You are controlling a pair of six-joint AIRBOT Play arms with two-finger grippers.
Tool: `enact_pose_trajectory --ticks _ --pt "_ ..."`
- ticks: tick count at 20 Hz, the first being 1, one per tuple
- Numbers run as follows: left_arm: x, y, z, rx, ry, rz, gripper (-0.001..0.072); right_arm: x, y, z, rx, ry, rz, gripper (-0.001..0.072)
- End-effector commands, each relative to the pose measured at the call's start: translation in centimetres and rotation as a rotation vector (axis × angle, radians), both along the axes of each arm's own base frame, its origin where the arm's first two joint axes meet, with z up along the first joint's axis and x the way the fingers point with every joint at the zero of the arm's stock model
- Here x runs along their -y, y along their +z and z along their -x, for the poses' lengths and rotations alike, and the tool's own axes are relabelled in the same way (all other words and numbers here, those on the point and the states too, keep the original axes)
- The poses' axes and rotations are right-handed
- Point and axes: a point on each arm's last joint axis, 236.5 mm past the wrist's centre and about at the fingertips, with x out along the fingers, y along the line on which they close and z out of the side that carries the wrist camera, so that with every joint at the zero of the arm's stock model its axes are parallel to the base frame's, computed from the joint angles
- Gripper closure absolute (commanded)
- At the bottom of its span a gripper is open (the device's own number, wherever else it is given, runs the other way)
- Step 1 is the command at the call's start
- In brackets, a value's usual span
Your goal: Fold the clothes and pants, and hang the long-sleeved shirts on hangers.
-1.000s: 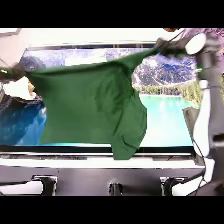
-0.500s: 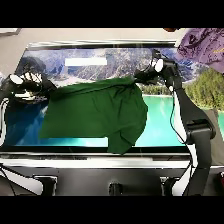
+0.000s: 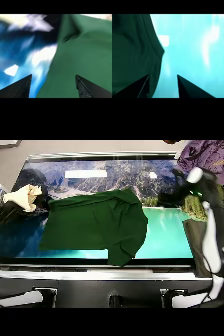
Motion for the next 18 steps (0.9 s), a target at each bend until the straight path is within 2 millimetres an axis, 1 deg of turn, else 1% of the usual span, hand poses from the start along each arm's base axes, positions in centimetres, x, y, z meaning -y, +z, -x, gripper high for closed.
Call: enact_pose_trajectory --ticks 1,2,4,6,8,10,12,16,17,18 --pt "-1.0 -1.4 6.9 0.0 0.182 0.097 0.009 -0.3 -1.9 7.5 -0.111 -0.054 -0.322 0.0298" --pt "-0.5 -2.5 8.4 -0.018 0.208 0.117 0.009 -0.9 -3.3 9.2 -0.13 -0.088 -0.386 0.0298" --pt "1.0 -4.4 10.3 -0.07 0.212 0.16 0.009 -2.6 -6.0 12.0 -0.162 -0.112 -0.458 0.0301" --pt "2.6 -5.5 11.2 -0.114 0.187 0.198 0.0091 -4.9 -8.3 14.2 -0.197 -0.118 -0.517 0.0301" --pt "3.5 -5.7 11.6 -0.135 0.168 0.217 0.0091 -6.3 -10.3 15.4 -0.209 -0.124 -0.512 0.0301" --pt "3.9 -5.7 11.7 -0.145 0.157 0.227 0.0091 -7.6 -11.5 15.9 -0.206 -0.112 -0.492 0.0301" --pt "4.1 -5.7 11.9 -0.153 0.15 0.235 0.0091 -8.5 -12.2 15.9 -0.192 -0.093 -0.463 0.0302" --pt "4.2 -5.7 11.9 -0.154 0.149 0.237 0.009 -9.8 -12.5 14.2 -0.126 -0.105 -0.442 0.0306" --pt "4.2 -5.7 12.0 -0.154 0.149 0.236 0.009 -10.0 -12.6 14.1 -0.123 -0.104 -0.436 0.0314" --pt "4.2 -5.7 11.9 -0.154 0.149 0.236 0.009 -10.1 -12.8 14.2 -0.131 -0.105 -0.44 0.0338"
